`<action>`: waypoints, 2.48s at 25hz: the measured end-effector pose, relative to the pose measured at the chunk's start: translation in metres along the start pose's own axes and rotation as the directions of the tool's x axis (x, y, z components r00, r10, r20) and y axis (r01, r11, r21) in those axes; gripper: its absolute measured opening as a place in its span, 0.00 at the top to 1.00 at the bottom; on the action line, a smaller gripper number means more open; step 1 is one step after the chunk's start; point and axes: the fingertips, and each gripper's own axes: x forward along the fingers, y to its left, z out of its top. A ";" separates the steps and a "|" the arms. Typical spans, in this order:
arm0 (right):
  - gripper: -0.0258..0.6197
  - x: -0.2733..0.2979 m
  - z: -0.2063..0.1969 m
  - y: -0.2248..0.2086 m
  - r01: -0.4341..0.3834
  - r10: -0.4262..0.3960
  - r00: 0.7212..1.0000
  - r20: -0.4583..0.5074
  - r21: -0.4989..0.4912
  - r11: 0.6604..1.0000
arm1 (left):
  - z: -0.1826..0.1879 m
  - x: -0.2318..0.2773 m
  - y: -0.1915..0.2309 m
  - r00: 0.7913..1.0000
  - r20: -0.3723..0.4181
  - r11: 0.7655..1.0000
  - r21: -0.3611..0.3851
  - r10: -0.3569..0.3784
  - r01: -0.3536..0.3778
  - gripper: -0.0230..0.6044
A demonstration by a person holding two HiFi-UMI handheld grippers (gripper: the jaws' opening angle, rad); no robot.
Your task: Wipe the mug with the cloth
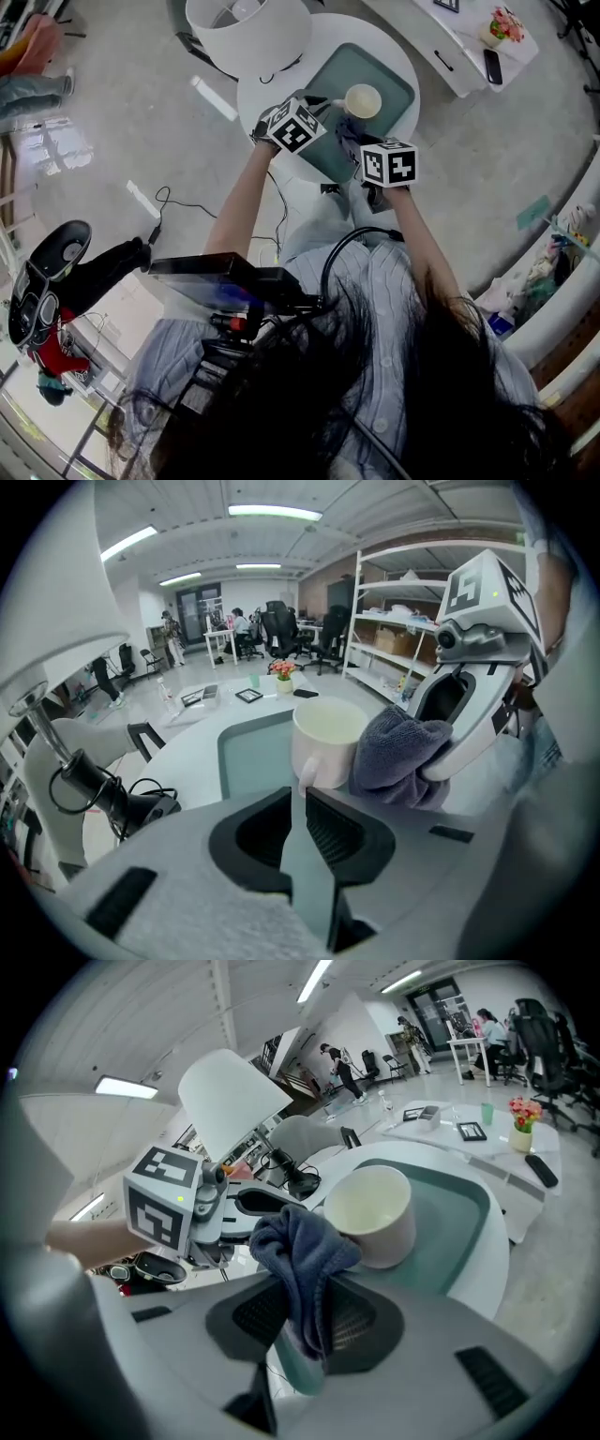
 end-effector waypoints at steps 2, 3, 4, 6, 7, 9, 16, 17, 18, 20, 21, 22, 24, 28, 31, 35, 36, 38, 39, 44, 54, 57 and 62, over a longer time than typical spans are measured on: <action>0.81 0.004 0.003 -0.001 -0.002 0.002 1.000 -0.002 0.029 1.000 | 0.002 0.004 -0.001 0.999 -0.001 0.999 0.022 -0.032 0.032 0.91; 0.81 0.007 0.004 -0.002 -0.003 0.003 1.000 -0.001 0.051 0.999 | 0.002 0.005 0.000 0.999 0.001 0.998 0.032 -0.046 0.046 0.91; 0.81 0.009 0.004 -0.003 -0.005 0.005 1.000 -0.001 0.078 0.997 | 0.002 0.006 0.000 0.998 0.004 0.998 0.038 -0.060 0.059 0.91; 0.81 0.012 0.005 -0.002 -0.017 0.016 1.000 0.006 0.144 0.989 | 0.002 0.005 0.001 0.996 0.007 0.995 0.045 -0.084 0.084 0.91; 0.81 0.013 0.006 -0.001 -0.030 0.028 1.000 0.014 0.178 0.983 | 0.003 0.005 0.001 0.996 0.007 0.994 0.052 -0.092 0.092 0.91; 0.81 0.015 0.010 0.002 -0.060 0.054 0.998 0.030 0.244 0.968 | 0.005 0.002 0.002 0.995 0.007 0.993 0.070 -0.097 0.097 0.91; 0.81 0.023 0.010 -0.003 -0.064 0.059 0.998 0.027 0.300 0.952 | 0.006 0.000 -0.004 0.990 -0.034 0.982 0.133 -0.133 0.137 0.81; 0.81 0.023 0.009 -0.004 -0.060 0.055 0.998 0.024 0.297 0.953 | 0.006 0.002 -0.005 0.990 -0.044 0.979 0.150 -0.132 0.137 0.80; 0.81 0.022 0.008 -0.005 -0.057 0.053 0.998 0.022 0.297 0.953 | 0.006 0.003 -0.006 0.990 -0.052 0.977 0.162 -0.132 0.139 0.80; 0.81 0.022 0.006 -0.007 -0.054 0.051 0.999 0.018 0.299 0.953 | 0.005 0.006 -0.008 0.989 -0.065 0.974 0.174 -0.135 0.144 0.80; 0.81 0.021 0.006 -0.008 -0.053 0.050 0.999 0.017 0.300 0.953 | 0.005 0.007 -0.009 0.989 -0.070 0.974 0.174 -0.131 0.142 0.80; 0.81 0.021 0.005 -0.009 -0.051 0.048 0.999 0.018 0.300 0.952 | 0.005 0.009 -0.009 0.990 -0.074 0.976 0.174 -0.123 0.134 0.80; 0.81 0.020 0.005 -0.010 -0.048 0.044 0.999 0.019 0.301 0.952 | 0.005 0.012 -0.009 0.992 -0.079 0.978 0.174 -0.098 0.111 0.80; 0.81 0.018 0.002 -0.011 -0.036 0.035 0.999 0.007 0.275 0.961 | 0.000 0.017 -0.011 0.994 -0.088 0.979 0.193 -0.057 0.073 0.82; 0.81 0.015 0.000 -0.014 -0.028 0.029 1.000 -0.002 0.244 0.969 | 0.000 0.018 -0.011 0.995 -0.085 0.976 0.210 -0.043 0.060 0.87; 0.81 0.009 -0.002 -0.018 -0.014 0.017 1.000 -0.013 0.206 0.978 | 0.000 0.018 -0.010 0.994 -0.101 0.967 0.247 -0.046 0.070 0.87; 0.81 0.008 -0.003 -0.019 -0.011 0.015 1.000 -0.016 0.194 0.981 | -0.001 0.018 -0.010 0.993 -0.109 0.963 0.258 -0.047 0.074 0.87; 0.81 0.005 -0.005 -0.021 -0.004 0.008 1.000 -0.025 0.168 0.986 | -0.001 0.018 -0.010 0.991 -0.121 0.958 0.276 -0.052 0.084 0.87; 0.81 0.003 -0.006 -0.023 0.001 0.004 1.000 -0.029 0.154 0.988 | -0.001 0.017 -0.010 0.990 -0.126 0.955 0.282 -0.055 0.089 0.87; 0.81 -0.005 -0.010 -0.031 0.023 -0.018 0.999 -0.043 0.113 0.993 | -0.003 0.017 -0.009 0.985 -0.155 0.937 0.327 -0.073 0.121 0.87; 0.81 -0.022 -0.012 -0.047 0.042 -0.039 0.998 -0.044 0.069 0.997 | -0.005 0.014 -0.009 0.974 -0.211 0.910 0.382 -0.083 0.160 0.87; 0.81 -0.027 -0.011 -0.055 0.049 -0.046 0.998 -0.038 0.066 0.997 | -0.004 0.014 -0.010 0.975 -0.207 0.917 0.369 -0.077 0.151 0.87; 0.81 -0.036 -0.010 -0.066 0.067 -0.064 0.997 -0.035 0.070 0.995 | 0.007 0.005 -0.013 0.990 -0.126 0.959 0.271 -0.055 0.088 0.86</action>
